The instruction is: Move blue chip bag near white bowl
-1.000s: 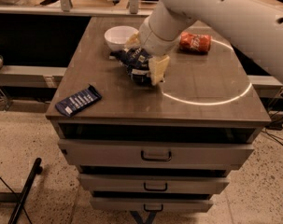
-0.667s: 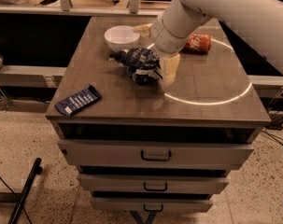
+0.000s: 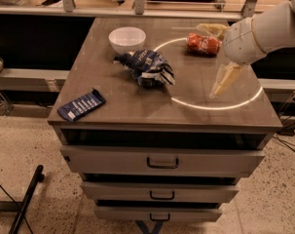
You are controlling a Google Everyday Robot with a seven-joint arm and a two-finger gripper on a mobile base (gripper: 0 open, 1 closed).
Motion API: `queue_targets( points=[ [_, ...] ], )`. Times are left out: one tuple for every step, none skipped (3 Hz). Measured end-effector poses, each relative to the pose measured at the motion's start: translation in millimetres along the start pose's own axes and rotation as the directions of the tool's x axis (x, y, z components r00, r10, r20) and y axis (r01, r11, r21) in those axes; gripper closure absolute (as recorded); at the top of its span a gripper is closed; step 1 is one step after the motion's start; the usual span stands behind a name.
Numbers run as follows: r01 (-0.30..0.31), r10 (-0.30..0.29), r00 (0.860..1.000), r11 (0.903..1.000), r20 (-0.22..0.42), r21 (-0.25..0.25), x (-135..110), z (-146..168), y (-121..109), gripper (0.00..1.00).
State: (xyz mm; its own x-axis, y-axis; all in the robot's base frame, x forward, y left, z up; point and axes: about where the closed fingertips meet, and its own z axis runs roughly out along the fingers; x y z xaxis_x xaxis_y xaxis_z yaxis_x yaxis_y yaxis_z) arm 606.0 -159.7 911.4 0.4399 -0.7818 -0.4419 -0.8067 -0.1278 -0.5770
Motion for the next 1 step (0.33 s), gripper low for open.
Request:
queue_targets(
  points=[
    [0.0,0.0,1.0,1.0,0.0,0.0,0.0,0.1,0.0,0.0]
  ],
)
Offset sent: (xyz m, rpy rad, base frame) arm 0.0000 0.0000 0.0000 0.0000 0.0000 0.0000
